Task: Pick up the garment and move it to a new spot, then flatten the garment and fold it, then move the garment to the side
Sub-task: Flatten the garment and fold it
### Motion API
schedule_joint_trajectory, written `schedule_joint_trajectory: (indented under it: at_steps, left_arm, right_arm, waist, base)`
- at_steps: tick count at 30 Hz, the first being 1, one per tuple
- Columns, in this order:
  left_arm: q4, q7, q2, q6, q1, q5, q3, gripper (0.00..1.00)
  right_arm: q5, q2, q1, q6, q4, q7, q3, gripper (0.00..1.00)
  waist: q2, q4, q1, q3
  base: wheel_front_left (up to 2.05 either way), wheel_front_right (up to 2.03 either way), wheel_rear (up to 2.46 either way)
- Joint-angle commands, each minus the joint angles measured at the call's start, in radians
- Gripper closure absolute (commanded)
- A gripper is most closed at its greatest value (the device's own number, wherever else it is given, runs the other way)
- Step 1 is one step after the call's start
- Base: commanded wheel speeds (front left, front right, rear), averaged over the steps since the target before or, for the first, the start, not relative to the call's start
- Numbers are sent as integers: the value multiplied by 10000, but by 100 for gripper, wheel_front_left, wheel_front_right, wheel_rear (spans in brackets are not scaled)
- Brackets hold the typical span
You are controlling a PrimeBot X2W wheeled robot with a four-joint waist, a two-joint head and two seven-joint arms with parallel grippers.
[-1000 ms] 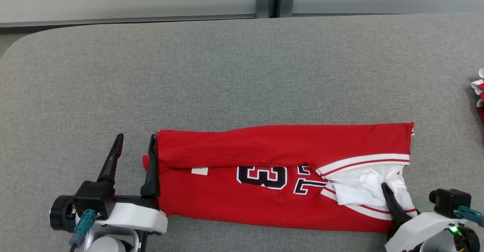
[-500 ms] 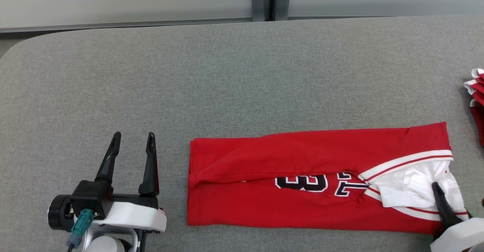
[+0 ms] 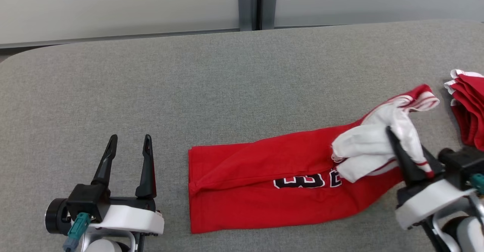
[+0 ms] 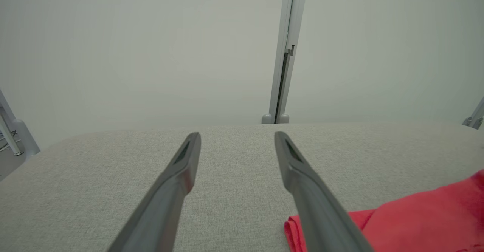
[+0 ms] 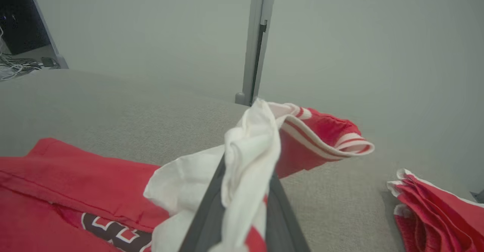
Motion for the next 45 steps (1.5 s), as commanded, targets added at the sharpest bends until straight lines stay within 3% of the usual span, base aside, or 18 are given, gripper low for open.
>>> schedule_joint_trajectory:
  at_steps: [1, 5, 9, 16, 21, 22, 23, 24, 25, 26, 30, 34, 45]
  left_arm:
    - [-3, -40, 28, -47, -9, 11, 36, 0]
    - [80, -41, -45, -138, -157, 28, -79, 0]
    - [109, -41, -153, -164, -228, 38, -118, 0]
    - [83, -41, -361, -182, -281, 96, 13, 0]
    - [172, -41, -551, -322, -385, 204, 34, 0]
    - [185, -41, -592, -343, -422, 228, 46, 0]
    - [206, -41, -626, -349, -434, 243, 65, 0]
    - [224, -41, -658, -381, -436, 267, 74, 0]
    - [244, -41, -681, -421, -444, 301, 89, 0]
    - [271, -41, -695, -446, -452, 321, 108, 0]
    - [363, -41, -709, -513, -446, 404, 235, 0]
    - [453, -41, -678, -533, -436, 494, 322, 0]
    - [543, -42, -400, -484, -111, 583, 643, 0]
  right_arm:
    - [36, 30, -104, -21, 0, 24, 10, 100]
    - [303, 373, -432, -19, -521, 665, 1452, 100]
    - [795, 878, -700, -19, -261, 856, 2692, 100]
    - [1710, 2398, -1279, -12, 1518, 378, 3926, 100]
    - [2363, 2983, -1825, -10, 3010, -150, 4592, 100]
    - [2365, 3006, -2007, -10, 3226, -311, 4728, 82]
    - [2527, 3031, -2146, -10, 3395, -481, 4866, 54]
    - [2689, 3055, -2217, -12, 3552, -618, 5024, 52]
    - [2717, 3061, -2339, -12, 3724, -783, 5140, 40]
    - [2792, 3071, -2467, -12, 3808, -983, 5240, 0]
    - [2980, 3084, -2848, -12, 3810, -1943, 5579, 0]
    - [2777, 2843, -3052, -12, 3468, -2862, 5103, 0]
    - [1551, 1309, -1470, -12, 2353, -2825, 814, 0]
  waist:
    - [0, 8, 0, -3]
    - [0, 209, 0, -55]
    - [0, 474, 0, -52]
    - [0, 807, 0, 242]
    - [0, 1031, 0, 424]
    - [0, 1053, 0, 471]
    - [0, 1059, 0, 502]
    - [0, 1062, 0, 528]
    - [0, 1066, 0, 552]
    - [0, 1069, 0, 573]
    - [0, 1014, 0, 583]
    - [0, 892, 0, 525]
    - [0, 415, 0, 6]
  base:
    - [0, 0, 0]
    - [0, 0, 0]
    - [0, 0, 0]
    - [0, 0, 0]
    - [0, 0, 0]
    - [0, 0, 0]
    - [0, 0, 0]
    - [0, 0, 0]
    - [0, 0, 0]
    - [0, 0, 0]
    - [0, 0, 0]
    - [0, 0, 0]
    - [0, 0, 0]
